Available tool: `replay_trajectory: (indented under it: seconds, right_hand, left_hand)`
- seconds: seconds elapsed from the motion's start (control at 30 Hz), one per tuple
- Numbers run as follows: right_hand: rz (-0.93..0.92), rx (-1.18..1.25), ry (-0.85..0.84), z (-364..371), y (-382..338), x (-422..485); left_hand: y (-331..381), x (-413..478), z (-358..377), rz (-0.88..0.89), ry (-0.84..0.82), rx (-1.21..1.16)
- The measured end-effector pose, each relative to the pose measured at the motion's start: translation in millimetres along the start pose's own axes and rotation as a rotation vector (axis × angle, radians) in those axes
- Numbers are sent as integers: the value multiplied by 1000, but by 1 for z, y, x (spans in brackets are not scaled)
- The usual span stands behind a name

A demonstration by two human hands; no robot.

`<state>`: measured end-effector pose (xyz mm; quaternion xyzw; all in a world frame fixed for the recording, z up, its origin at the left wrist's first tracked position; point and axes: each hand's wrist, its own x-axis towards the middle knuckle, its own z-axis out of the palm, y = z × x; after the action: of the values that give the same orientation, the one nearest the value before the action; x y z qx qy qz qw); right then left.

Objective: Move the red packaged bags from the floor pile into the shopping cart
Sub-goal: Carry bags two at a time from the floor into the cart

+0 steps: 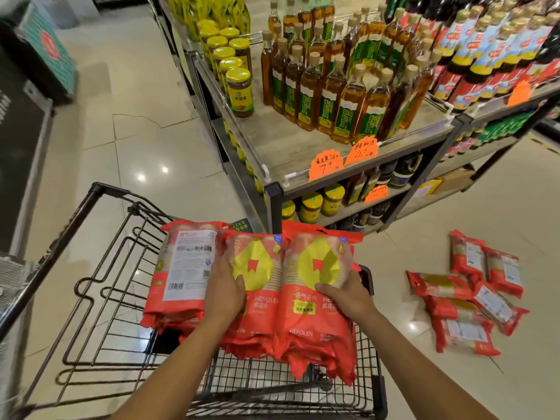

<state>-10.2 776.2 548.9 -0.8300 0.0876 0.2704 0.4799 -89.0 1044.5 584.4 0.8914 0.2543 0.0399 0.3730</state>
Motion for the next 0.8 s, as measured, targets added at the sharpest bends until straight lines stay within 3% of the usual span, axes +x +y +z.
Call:
replay_trajectory:
  seconds: [0.6,0.8]
  right_hand:
    - [-33,-21,68,-15,-1,-13]
    - [-238,-380,203,-22,-41,-58]
  left_hand:
    - [-2,-16,-20,84,-28,162]
    - [15,-25,-33,168,-10,240]
